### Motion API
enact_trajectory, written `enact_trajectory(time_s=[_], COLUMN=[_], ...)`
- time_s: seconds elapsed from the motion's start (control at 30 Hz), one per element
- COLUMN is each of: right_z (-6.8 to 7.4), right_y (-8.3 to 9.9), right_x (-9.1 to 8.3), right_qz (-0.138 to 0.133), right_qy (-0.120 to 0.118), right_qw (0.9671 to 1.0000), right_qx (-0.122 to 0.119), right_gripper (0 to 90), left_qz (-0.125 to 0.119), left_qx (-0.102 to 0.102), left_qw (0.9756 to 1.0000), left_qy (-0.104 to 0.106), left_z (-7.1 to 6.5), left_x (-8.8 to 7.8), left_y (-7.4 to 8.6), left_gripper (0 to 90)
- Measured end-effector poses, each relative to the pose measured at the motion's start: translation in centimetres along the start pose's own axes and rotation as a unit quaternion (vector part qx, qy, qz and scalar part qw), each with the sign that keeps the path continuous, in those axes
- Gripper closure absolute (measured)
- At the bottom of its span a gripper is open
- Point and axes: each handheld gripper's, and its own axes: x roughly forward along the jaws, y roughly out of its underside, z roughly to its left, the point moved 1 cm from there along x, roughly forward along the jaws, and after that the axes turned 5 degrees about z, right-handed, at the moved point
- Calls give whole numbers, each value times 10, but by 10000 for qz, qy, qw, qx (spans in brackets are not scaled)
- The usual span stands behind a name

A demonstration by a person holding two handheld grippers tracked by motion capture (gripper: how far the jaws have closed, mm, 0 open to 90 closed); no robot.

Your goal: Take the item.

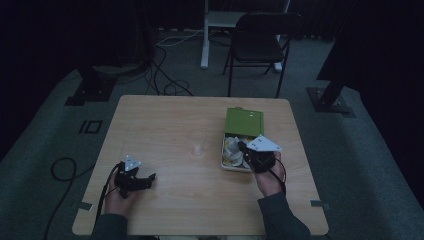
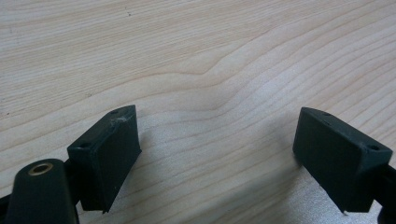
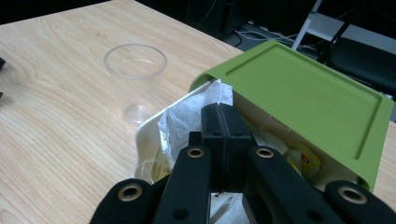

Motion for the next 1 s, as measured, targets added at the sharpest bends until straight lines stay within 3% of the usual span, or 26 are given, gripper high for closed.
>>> enact_trajectory(time_s=[0.57, 1.0], right_z=[15, 23], right_y=[-15, -27], right_x=[-14, -10], right_qz=[-153, -254], right_qy=[-155, -313], right_qw=[9995, 9986], right_qx=[-247, -355], right_gripper=[900, 900], left_qz=[-4, -4], left_qx=[-5, -7], left_qw=[10000, 10000], left_qy=[2, 3], left_z=[0, 0], left_x=[0, 0], left_y=[0, 0], left_gripper=[154, 154])
